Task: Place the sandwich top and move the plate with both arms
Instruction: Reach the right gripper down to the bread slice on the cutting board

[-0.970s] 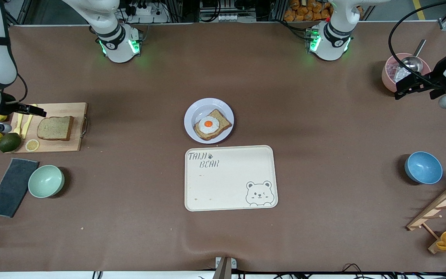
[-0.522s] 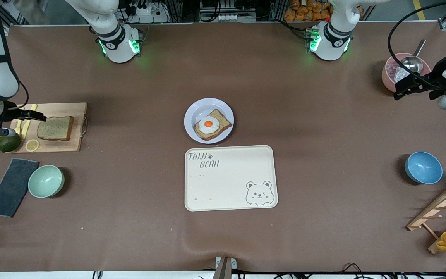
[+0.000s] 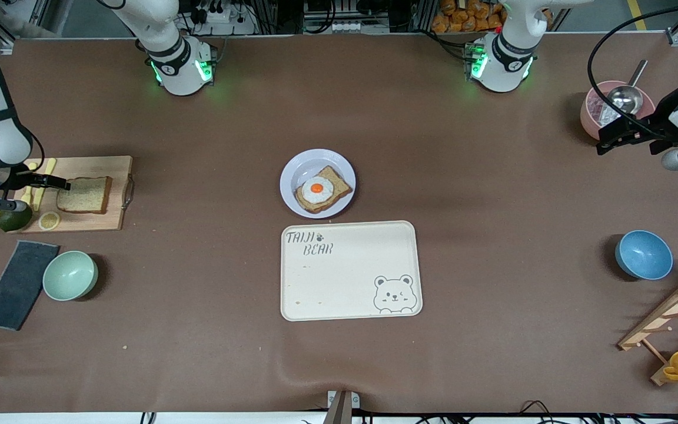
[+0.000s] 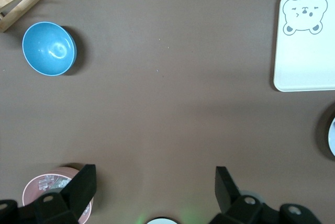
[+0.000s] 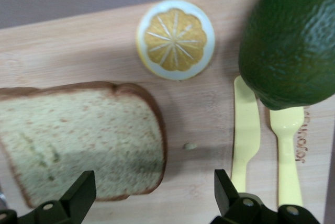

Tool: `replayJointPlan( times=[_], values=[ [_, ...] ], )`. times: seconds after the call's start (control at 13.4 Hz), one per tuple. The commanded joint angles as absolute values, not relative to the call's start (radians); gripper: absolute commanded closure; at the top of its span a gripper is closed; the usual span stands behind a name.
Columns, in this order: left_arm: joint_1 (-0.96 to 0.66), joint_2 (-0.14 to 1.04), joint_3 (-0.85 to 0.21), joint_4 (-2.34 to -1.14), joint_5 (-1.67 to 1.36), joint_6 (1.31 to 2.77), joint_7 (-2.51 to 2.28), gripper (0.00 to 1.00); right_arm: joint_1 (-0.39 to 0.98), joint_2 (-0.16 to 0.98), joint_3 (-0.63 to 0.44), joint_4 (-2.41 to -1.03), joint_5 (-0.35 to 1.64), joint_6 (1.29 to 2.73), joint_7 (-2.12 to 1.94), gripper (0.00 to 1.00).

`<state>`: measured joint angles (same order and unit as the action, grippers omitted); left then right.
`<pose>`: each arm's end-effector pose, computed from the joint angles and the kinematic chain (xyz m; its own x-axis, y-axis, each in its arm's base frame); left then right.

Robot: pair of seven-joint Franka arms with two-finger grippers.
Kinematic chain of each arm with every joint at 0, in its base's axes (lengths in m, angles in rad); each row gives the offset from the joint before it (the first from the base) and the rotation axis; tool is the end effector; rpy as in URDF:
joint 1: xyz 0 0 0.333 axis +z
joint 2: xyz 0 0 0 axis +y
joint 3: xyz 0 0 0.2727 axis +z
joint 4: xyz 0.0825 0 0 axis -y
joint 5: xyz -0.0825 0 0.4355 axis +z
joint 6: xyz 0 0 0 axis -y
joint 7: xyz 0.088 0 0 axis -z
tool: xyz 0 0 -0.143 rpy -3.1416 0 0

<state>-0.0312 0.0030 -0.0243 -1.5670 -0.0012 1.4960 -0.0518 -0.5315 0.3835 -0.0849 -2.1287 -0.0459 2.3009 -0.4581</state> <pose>0.5950 -0.0332 0.5392 0.9973 -0.0036 -0.0739 -0.0038 -1.0000 -0.0025 0.4517 -0.3278 0.0942 0.9701 -0.1139 -0.2141 -0.1252 -0.9913 -0.0401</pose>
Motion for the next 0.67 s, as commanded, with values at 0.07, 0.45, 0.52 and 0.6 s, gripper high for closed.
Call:
replayJointPlan(
  times=[0.07, 0.45, 0.52, 0.6],
  values=[
    [-0.034, 0.014, -0.028, -1.546, -0.012, 1.497, -0.071, 0.00, -0.548, 0.436, -0.067, -2.086, 0.011, 2.292, -0.480, 0.00],
    [-0.031, 0.015, -0.026, -1.548, -0.025, 1.499, -0.072, 0.00, -0.555, 0.460, -0.064, -2.075, 0.014, 2.290, -0.499, 0.00],
    [-0.031, 0.015, -0.026, -1.548, -0.025, 1.499, -0.071, 0.00, -0.557, 0.463, -0.064, -2.075, 0.014, 2.289, -0.505, 0.00],
    [-0.029, 0.015, -0.026, -1.548, -0.025, 1.499, -0.071, 0.00, -0.557, 0.465, -0.063, -2.075, 0.014, 2.289, -0.505, 0.00]
  ],
)
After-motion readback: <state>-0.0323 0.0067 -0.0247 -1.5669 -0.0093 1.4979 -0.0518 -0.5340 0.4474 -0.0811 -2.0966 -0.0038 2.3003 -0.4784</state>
